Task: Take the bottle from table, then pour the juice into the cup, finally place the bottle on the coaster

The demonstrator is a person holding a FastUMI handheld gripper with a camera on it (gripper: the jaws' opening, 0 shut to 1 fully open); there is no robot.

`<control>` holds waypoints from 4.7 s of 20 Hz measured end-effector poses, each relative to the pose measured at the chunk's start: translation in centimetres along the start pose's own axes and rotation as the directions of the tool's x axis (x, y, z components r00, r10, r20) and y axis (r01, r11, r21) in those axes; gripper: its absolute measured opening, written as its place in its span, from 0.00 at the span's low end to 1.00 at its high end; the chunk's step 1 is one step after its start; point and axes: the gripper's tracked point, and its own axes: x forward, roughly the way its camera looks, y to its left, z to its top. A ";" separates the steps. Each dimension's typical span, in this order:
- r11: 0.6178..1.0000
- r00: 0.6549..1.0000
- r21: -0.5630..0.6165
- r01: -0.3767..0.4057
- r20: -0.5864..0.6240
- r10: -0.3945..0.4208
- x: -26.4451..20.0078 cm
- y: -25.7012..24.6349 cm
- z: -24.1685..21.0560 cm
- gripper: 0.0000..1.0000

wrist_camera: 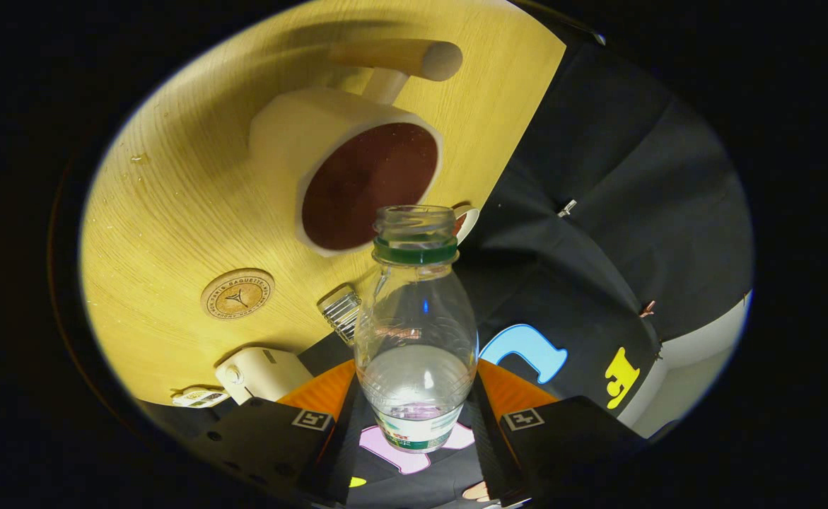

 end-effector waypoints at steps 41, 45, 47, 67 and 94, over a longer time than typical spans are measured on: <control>-0.427 0.999 0.904 -0.024 0.042 0.034 -7.7 -2.5 -12.2 0.73; -0.587 0.992 0.805 -0.091 0.123 0.015 -6.7 -1.3 -9.7 0.73; -0.644 0.992 0.760 -0.090 0.127 0.011 -5.9 -0.6 -9.2 0.73; -0.717 0.995 0.691 0.086 -0.098 0.025 3.8 8.2 -9.0 0.73; -0.730 0.997 0.679 0.071 -0.069 0.034 1.0 9.7 -7.6 0.99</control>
